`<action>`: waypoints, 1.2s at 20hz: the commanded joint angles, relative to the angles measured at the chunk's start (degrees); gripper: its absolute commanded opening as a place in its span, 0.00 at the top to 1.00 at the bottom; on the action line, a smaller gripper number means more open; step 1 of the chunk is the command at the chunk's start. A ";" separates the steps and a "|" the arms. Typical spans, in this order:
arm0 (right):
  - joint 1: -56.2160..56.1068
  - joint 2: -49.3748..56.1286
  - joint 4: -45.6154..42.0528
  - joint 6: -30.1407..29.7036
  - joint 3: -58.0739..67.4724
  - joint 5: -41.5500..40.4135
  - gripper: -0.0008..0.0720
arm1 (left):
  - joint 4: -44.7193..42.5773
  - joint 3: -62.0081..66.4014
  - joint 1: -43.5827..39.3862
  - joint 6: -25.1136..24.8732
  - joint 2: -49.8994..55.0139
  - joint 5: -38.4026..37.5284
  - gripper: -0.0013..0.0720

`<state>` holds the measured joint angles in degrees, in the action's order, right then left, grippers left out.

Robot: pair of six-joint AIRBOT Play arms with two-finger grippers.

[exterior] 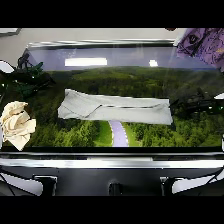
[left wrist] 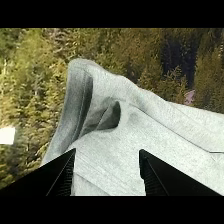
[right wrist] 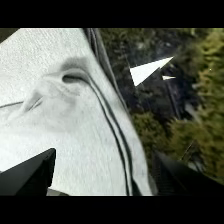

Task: Fold the clothes and pants, and hang the long-sleeved shirts on hangers.

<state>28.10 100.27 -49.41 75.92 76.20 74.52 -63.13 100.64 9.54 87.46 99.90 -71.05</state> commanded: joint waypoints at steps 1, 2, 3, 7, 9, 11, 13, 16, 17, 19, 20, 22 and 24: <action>-0.96 3.54 2.16 -2.69 0.11 -1.46 0.05 | -1.60 0.17 -0.83 0.31 -0.63 -0.33 0.35; -1.60 4.04 1.97 -3.08 0.11 -1.68 0.05 | -1.62 0.17 -1.05 0.48 -0.61 -0.98 0.35; -2.34 4.46 1.42 -3.52 0.11 -2.16 0.05 | -1.66 0.17 -1.18 0.46 -0.61 -1.73 0.35; -5.25 5.27 1.14 -4.15 0.07 -3.17 0.34 | -1.62 0.17 -1.18 0.46 -0.61 -3.82 0.35; -6.36 4.76 2.71 -4.94 0.13 -2.47 0.85 | -1.36 0.17 -1.84 0.48 -0.59 -3.80 0.36; -6.58 2.03 3.17 -4.26 0.15 -2.73 0.95 | 0.63 0.15 -3.58 0.48 -0.26 -3.78 0.58; -6.56 -2.54 1.49 -0.13 0.46 -1.86 0.95 | 5.09 0.15 -6.91 1.16 0.83 -2.38 0.96; -6.58 -8.90 -4.44 7.78 4.63 3.17 0.95 | 8.28 0.15 -14.32 5.79 3.67 4.50 0.96; -6.58 -10.60 -6.10 10.19 7.13 4.83 0.95 | 9.16 0.15 -17.18 7.06 5.03 6.71 0.96; -6.58 -12.63 -7.52 13.92 13.11 8.72 0.95 | 13.77 0.17 -23.91 7.37 8.37 10.51 0.96; -6.58 -13.09 -7.98 15.26 16.15 10.95 0.95 | 16.17 0.17 -27.15 7.37 9.86 12.26 0.96; -6.58 -13.66 -8.66 18.45 21.42 14.45 0.95 | 22.03 0.17 -33.79 7.41 12.83 17.57 0.96; -6.58 -13.92 -8.76 20.15 24.61 16.72 0.95 | 28.35 0.20 -40.00 9.53 15.50 25.38 0.96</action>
<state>21.56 87.48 -56.73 91.37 95.20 86.24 -44.16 100.79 -21.98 94.91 111.66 -55.99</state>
